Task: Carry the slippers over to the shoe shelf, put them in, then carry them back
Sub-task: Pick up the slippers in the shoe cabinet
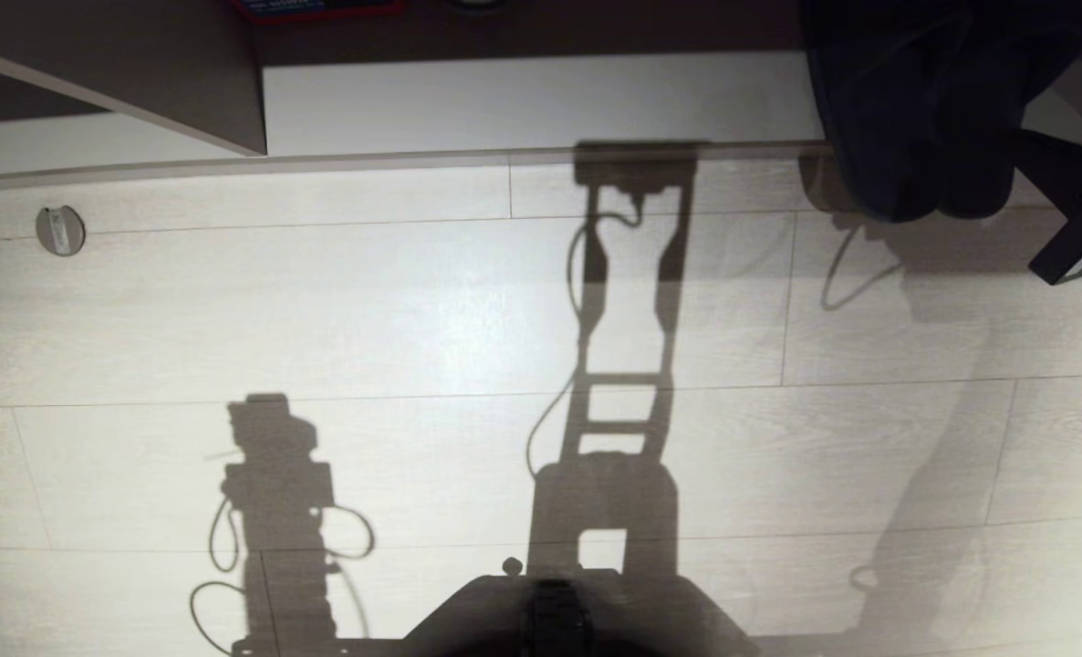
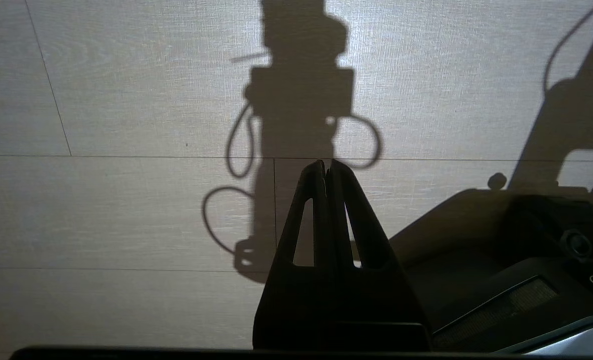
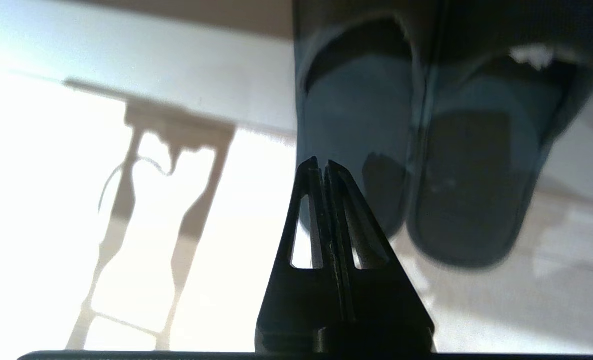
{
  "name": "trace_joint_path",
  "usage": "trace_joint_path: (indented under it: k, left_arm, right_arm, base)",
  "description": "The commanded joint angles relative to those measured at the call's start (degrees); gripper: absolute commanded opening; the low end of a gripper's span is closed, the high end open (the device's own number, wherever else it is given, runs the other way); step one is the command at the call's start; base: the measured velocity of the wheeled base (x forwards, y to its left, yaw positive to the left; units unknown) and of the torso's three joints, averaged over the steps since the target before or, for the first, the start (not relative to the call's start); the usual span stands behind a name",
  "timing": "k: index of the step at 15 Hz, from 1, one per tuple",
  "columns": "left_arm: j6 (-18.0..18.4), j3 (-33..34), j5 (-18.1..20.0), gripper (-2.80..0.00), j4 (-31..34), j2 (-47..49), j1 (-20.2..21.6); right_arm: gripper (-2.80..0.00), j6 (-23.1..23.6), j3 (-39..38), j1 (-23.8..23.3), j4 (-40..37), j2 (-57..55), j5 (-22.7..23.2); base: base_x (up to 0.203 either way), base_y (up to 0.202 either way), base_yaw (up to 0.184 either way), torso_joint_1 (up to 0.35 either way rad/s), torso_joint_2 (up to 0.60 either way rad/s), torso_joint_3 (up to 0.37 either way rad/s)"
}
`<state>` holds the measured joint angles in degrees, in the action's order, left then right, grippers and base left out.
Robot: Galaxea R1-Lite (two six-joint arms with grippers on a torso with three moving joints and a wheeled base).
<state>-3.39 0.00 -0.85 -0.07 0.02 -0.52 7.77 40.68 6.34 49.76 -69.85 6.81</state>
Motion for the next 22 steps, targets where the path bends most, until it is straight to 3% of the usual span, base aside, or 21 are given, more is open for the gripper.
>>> trace_joint_path:
  k: [1,5,13,22]
  left_arm:
    - [-0.04,0.0,-0.03,-2.8,-0.01,-0.02,0.0]
    - [-0.04,0.0,-0.03,-2.8,-0.01,0.01,0.0]
    - [-0.04,0.0,-0.03,-2.8,-0.01,-0.02,0.0]
    - [-0.04,0.0,-0.03,-2.8,-0.01,-0.02,0.0]
  right_arm:
    - [-2.8,0.06,-0.96,0.14,-2.86,5.6,0.01]
    - [-2.8,0.05,-6.13,0.08,-10.84,13.51,-1.32]
    - [-2.8,0.33,-22.83,-1.47,-17.72,31.36,-5.53]
    - [-2.8,-0.03,-32.72,-2.34,-34.07,54.85,-7.81]
  base:
    - [0.0,0.0,0.0,0.0,0.0,0.0]
    - [0.0,0.0,0.0,0.0,0.0,0.0]
    - [0.0,0.0,0.0,0.0,0.0,0.0]
    - [0.0,0.0,0.0,0.0,0.0,0.0]
